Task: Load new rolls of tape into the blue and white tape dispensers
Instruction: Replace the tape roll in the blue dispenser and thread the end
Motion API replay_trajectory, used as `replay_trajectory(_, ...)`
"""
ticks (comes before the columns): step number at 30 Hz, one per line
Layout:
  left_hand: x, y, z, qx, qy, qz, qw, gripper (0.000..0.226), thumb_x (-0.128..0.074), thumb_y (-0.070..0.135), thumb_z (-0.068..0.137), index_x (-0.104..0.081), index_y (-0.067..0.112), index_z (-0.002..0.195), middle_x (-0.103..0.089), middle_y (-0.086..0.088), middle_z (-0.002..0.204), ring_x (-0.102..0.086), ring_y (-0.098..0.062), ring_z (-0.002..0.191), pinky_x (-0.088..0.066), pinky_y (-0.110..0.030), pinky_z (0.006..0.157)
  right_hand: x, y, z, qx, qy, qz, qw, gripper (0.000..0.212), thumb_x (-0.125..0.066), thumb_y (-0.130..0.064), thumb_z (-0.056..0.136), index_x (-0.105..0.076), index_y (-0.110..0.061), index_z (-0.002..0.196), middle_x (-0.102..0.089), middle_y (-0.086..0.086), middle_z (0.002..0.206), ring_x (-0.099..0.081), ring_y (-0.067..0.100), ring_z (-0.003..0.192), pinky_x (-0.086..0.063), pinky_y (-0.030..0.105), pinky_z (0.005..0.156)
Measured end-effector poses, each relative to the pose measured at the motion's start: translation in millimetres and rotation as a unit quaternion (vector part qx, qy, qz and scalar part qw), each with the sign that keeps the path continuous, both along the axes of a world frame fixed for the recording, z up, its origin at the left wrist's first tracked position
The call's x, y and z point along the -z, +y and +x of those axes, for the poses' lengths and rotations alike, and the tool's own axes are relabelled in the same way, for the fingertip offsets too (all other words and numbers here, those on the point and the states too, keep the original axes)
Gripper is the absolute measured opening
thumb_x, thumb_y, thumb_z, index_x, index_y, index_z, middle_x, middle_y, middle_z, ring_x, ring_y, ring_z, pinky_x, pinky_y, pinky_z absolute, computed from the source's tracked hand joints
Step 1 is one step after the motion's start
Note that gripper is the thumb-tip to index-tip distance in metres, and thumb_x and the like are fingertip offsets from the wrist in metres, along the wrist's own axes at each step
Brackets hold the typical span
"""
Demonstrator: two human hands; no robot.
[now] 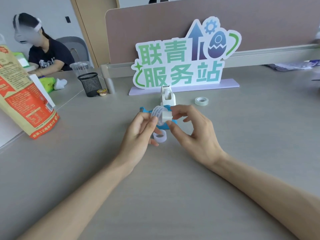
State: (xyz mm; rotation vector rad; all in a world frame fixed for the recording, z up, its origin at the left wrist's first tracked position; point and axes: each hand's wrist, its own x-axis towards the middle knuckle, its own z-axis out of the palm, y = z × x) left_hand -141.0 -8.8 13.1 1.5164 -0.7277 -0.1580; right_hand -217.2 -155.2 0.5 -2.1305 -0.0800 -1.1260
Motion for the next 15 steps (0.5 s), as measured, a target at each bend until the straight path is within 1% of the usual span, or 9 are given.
replay_trajectory(3,2.4,-0.8,0.8,0.0,-0.008,0.011,1.0,0.015,-0.045,0.017,0.1,-0.054,0.007,0.104,-0.067,-0.001,0.098,-0.066,-0.014,0.081,-0.053,-0.03,0.058,1.8,-1.6,1.0,-0.002,-0.006,-0.01,1.0,0.02,-0.07,-0.015,0.087,-0.062,-0.007,0.103,-0.068,0.004,0.096,-0.062,0.015,0.089,-0.046,0.019,0.077)
replay_trajectory(7,3.6,-0.3,0.7,0.006,-0.018,0.015,1.0,0.015,-0.043,0.017,0.101,-0.055,0.011,0.107,-0.067,0.0,0.097,-0.067,-0.013,0.082,-0.052,-0.029,0.057,3.0,-3.0,2.7,-0.001,0.001,-0.007,1.0,0.018,-0.073,-0.019,0.086,-0.066,-0.011,0.1,-0.069,0.002,0.094,-0.064,0.014,0.087,-0.045,0.016,0.076)
replay_trajectory(11,4.0,0.4,0.7,0.014,-0.022,0.03,0.999,0.023,-0.043,0.018,0.102,-0.057,0.006,0.115,-0.064,-0.007,0.1,-0.062,-0.011,0.08,-0.048,-0.031,0.053,3.7,-3.9,2.6,0.006,0.003,-0.002,1.0,0.018,-0.074,-0.022,0.084,-0.066,-0.014,0.098,-0.069,0.0,0.093,-0.062,0.014,0.085,-0.042,0.014,0.076)
replay_trajectory(13,4.9,0.7,1.8,0.014,-0.035,0.033,0.999,0.028,-0.045,0.023,0.099,-0.058,0.006,0.116,-0.064,-0.007,0.101,-0.062,-0.009,0.079,-0.047,-0.031,0.052,4.4,-4.1,3.1,0.011,0.004,-0.006,1.0,0.018,-0.075,-0.022,0.084,-0.066,-0.014,0.097,-0.068,-0.001,0.093,-0.061,0.012,0.084,-0.041,0.013,0.076)
replay_trajectory(15,5.5,0.7,2.3,0.01,-0.05,0.039,0.998,0.034,-0.044,0.027,0.095,-0.058,0.006,0.117,-0.065,-0.002,0.098,-0.063,-0.007,0.078,-0.047,-0.031,0.052,4.9,-4.4,3.3,0.014,0.005,-0.007,1.0,0.018,-0.076,-0.022,0.083,-0.067,-0.015,0.097,-0.068,-0.002,0.093,-0.059,0.01,0.083,-0.04,0.011,0.074)
